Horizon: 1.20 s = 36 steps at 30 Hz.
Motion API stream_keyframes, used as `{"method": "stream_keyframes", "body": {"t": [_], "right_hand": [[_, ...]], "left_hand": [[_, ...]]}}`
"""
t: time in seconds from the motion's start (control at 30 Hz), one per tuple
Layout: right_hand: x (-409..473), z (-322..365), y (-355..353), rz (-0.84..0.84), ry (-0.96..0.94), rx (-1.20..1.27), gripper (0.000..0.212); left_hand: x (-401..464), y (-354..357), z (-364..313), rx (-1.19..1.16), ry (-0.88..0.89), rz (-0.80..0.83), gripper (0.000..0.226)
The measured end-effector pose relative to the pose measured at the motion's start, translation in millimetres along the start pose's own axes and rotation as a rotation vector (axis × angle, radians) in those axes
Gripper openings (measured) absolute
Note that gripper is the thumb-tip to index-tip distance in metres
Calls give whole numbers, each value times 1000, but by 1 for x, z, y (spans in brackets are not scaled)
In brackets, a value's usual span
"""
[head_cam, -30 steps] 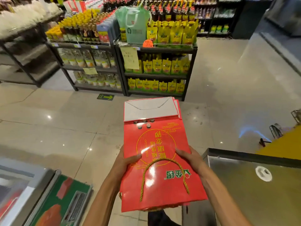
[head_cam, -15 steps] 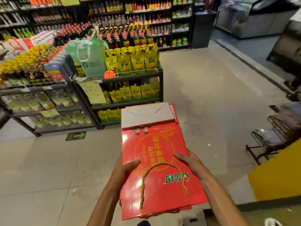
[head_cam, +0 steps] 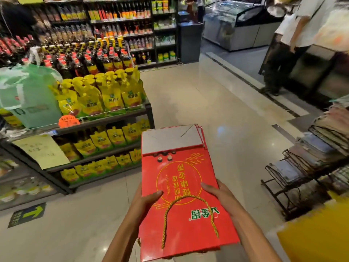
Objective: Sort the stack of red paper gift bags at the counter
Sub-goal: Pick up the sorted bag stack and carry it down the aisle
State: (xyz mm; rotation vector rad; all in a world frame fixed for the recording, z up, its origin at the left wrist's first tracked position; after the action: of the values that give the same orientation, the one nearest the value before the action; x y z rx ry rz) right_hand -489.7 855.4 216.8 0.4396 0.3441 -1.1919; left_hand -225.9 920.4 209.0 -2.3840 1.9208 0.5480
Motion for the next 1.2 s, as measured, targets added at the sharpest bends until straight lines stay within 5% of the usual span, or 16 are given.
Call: {"method": "stream_keyframes", "body": {"t": [0.13,0.3,0.6,0.77,1.2], "right_hand": [[59,39,-32,-57,-1,19,59],[148,83,-81,-87,6,48,57],[337,203,-182,6,49,47,54],[443,266,-207,118,50,-3,74],[710,393,-238,135,83,-192,83]], "left_hand": [[87,28,-19,7,-42,56,90],[201,71,-40,-14,-50,89,73],[396,159,-95,-41,-42,7,67],[487,175,-123,-64,-18,-120,83],[746,178,-171,-143,5,-245,37]]}}
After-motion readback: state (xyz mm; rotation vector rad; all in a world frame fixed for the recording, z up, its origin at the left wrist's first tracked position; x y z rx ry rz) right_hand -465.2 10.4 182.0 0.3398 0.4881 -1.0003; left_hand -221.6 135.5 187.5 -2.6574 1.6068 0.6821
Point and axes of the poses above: each hand's wrist, its own x-axis towards the middle knuckle, its own y-axis out of the palm, z = x × y, the point moved 8 cm from there along x, towards the middle knuckle, and after that the axes turned 3 degrees about -x, right-handed, at the moved point
